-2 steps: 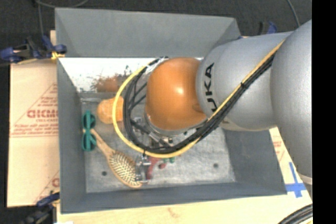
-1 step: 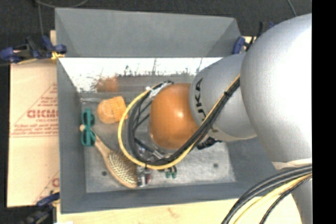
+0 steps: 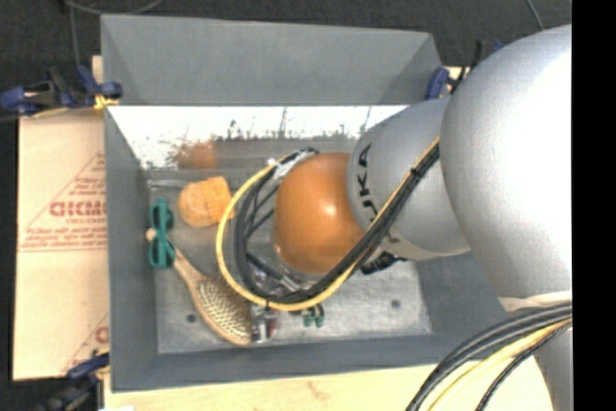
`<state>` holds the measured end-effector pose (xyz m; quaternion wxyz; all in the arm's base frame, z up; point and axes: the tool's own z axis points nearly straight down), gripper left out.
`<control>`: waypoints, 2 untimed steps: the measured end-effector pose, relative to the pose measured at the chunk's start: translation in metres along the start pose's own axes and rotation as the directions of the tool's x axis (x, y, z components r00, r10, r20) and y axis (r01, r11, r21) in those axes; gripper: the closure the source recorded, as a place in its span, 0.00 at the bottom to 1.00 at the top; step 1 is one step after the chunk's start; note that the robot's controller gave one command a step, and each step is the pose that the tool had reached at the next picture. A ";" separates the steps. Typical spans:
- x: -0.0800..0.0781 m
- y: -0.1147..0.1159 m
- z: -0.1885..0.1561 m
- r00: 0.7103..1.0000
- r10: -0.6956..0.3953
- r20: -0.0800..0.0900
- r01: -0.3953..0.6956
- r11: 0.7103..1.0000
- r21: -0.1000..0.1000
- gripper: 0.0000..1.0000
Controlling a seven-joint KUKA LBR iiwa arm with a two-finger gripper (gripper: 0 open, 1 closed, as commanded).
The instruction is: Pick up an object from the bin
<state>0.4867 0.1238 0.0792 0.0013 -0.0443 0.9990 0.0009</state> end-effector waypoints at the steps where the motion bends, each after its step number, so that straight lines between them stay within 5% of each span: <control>1: -0.003 0.005 -0.028 0.999 -0.041 -0.002 0.041 0.999 0.003 1.00; 2: 0.000 -0.010 -0.034 1.000 0.000 -0.002 0.000 1.000 0.000 0.00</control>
Offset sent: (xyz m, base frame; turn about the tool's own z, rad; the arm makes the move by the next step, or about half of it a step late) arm 0.0004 -0.0103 0.0339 0.0001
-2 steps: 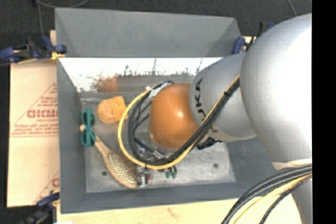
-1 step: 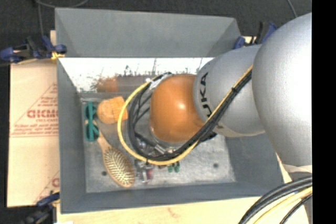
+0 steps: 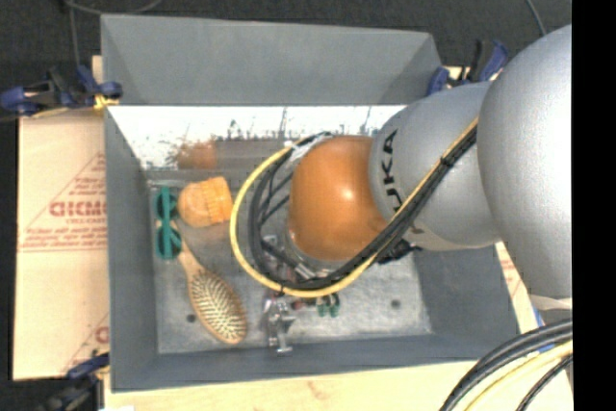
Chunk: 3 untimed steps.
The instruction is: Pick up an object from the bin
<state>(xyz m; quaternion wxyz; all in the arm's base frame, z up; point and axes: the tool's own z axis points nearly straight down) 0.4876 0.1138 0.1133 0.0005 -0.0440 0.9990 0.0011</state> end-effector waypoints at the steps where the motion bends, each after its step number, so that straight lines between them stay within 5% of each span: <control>1: 0.000 0.000 0.000 1.000 0.002 0.000 -0.002 1.000 0.000 0.00; 2: -0.028 -0.071 0.033 1.000 0.010 0.009 -0.010 1.000 0.002 1.00; 3: -0.028 -0.070 0.033 1.000 0.010 0.009 -0.010 1.000 0.002 1.00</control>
Offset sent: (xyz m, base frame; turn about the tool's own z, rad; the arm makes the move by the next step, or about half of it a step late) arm 0.0314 -0.0663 -0.0355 0.0041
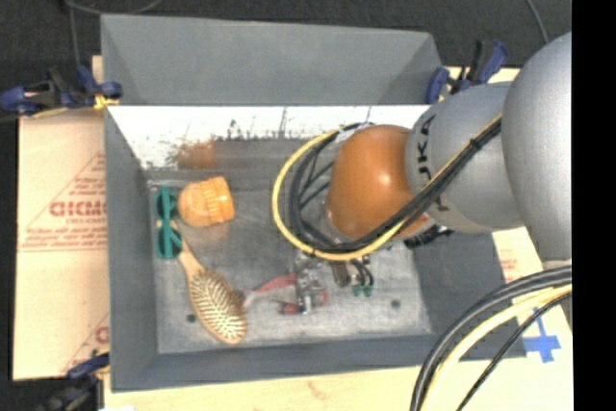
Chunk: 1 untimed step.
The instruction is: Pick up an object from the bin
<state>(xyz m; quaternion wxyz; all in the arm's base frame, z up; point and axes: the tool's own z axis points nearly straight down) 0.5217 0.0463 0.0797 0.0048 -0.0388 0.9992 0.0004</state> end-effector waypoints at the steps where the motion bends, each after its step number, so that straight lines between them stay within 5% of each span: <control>1: -0.038 0.027 -0.168 0.959 -0.282 0.002 0.282 0.959 0.001 1.00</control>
Offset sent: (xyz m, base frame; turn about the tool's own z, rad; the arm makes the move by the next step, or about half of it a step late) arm 0.0000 0.0000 0.0000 0.0000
